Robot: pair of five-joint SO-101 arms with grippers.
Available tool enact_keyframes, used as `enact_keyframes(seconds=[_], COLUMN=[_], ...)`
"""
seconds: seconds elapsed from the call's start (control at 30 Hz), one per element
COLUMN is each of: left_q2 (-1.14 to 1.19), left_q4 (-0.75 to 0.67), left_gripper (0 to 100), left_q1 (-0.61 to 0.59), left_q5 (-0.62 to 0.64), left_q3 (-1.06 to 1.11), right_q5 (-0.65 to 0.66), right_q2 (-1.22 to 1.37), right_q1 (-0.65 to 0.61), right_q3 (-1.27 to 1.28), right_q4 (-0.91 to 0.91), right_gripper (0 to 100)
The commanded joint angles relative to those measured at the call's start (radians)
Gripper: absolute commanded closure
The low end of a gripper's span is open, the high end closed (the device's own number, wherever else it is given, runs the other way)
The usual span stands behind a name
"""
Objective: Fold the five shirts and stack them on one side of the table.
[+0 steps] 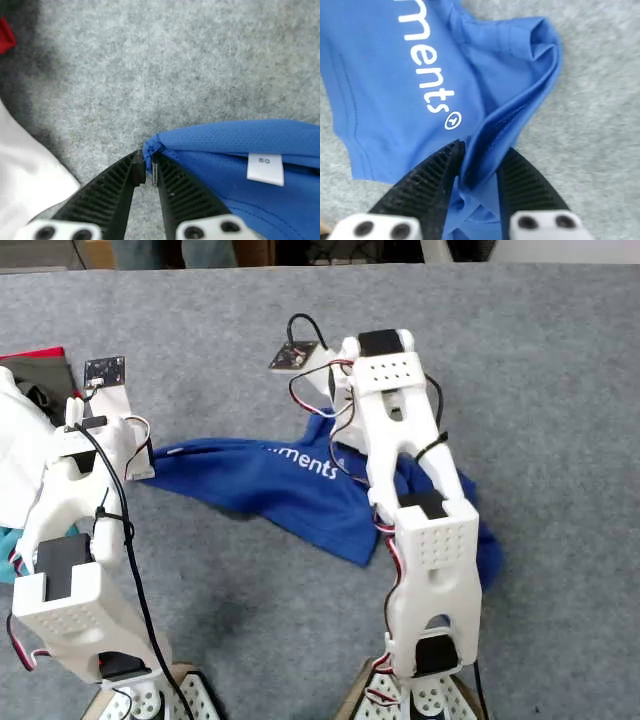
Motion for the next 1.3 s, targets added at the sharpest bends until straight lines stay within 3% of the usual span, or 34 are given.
enact_keyframes(seconds=[0.0,0.43,0.67,1.03,1.2,1.27], left_q2=[-0.008,-0.008,-0.008,-0.008,-0.031,-0.083], left_q4=[0.009,0.009,0.009,0.006,0.023,0.097], left_gripper=[97,97,97,97,97,97], left_q1=[0.008,0.008,0.008,0.03,0.056,0.056], left_q5=[-0.011,-0.011,-0.011,-0.011,-0.003,-0.003], left_q3=[-0.042,-0.042,-0.042,-0.044,-0.061,-0.102], right_q5=[-0.008,-0.006,-0.006,-0.012,-0.055,-0.058], right_q2=[-0.008,-0.007,-0.007,-0.022,-0.154,-0.277], right_q1=[0.021,0.028,0.028,0.044,0.091,0.095], right_q3=[-0.061,-0.058,-0.059,-0.093,-0.191,-0.182], right_q4=[-0.008,-0.008,-0.009,0.031,0.098,0.1], right_gripper=[85.1,83.7,94.5,98.5,98.5,98.5])
